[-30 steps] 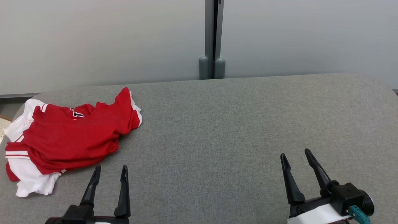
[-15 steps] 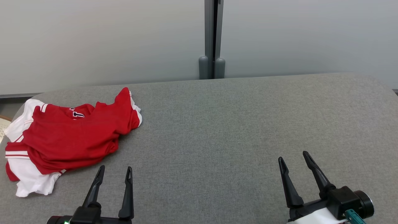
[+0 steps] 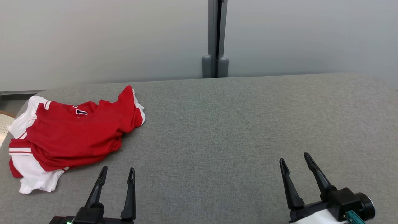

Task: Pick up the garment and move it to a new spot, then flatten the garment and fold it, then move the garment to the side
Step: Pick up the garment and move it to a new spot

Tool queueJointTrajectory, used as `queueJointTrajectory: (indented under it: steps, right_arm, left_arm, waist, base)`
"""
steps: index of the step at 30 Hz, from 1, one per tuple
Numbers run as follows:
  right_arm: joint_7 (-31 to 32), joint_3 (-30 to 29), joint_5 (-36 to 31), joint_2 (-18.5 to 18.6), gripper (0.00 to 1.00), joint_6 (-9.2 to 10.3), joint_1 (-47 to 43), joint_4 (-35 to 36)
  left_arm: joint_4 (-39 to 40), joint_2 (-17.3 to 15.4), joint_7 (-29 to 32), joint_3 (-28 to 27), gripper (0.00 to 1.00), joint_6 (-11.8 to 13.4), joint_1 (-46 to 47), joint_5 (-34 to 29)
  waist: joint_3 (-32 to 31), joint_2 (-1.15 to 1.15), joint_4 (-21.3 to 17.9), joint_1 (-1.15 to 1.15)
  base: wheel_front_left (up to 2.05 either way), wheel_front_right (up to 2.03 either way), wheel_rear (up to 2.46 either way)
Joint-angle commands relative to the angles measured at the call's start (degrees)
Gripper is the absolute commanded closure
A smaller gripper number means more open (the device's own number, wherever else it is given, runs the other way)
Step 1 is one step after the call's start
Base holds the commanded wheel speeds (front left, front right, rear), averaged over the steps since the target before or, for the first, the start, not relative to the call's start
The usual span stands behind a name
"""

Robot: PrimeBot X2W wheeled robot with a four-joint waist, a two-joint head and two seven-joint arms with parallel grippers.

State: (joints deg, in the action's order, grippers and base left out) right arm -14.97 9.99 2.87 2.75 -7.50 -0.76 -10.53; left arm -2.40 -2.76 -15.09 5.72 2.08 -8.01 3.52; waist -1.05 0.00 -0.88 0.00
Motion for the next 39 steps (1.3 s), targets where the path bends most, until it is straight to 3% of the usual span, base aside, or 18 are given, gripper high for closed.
queueJointTrajectory:
  steps: [1,9,26,35,39]
  right_arm:
    - [-0.33,-0.03,-0.25,0.24,0.00,0.02,-0.71,-0.13]
    - [-0.23,0.93,-0.68,0.23,0.00,0.02,-1.68,-0.41]
    - [-0.22,2.10,-0.51,0.21,0.00,0.02,-4.13,-0.85]
    - [-0.22,2.63,-1.96,0.22,0.00,0.02,-2.81,-1.29]
    - [-0.22,2.60,-2.94,0.23,0.00,0.02,-2.01,-1.85]
  left_arm:
    - [-0.12,-0.24,-0.11,0.05,0.00,0.57,0.36,0.20]
    - [-0.47,-0.25,-0.11,0.95,0.00,0.98,-0.29,1.17]
    - [0.10,-0.22,-0.10,-0.59,0.00,0.95,-3.26,1.69]
    - [0.98,-0.23,-0.10,0.15,0.00,2.18,-2.56,3.13]
    - [1.62,-0.22,-0.11,0.05,0.00,1.05,1.15,2.14]
  waist:
    - [-0.01,0.00,0.94,0.00]
    - [-0.21,0.00,6.71,0.00]
    - [-1.74,0.00,23.72,0.00]
    - [0.69,0.00,27.17,0.00]
    - [2.69,0.00,27.42,0.00]
  base:
    - [0.00,0.00,0.00]
    - [0.00,0.00,0.00]
    - [0.00,0.00,0.00]
    - [0.00,0.00,0.00]
    - [0.00,0.00,0.00]
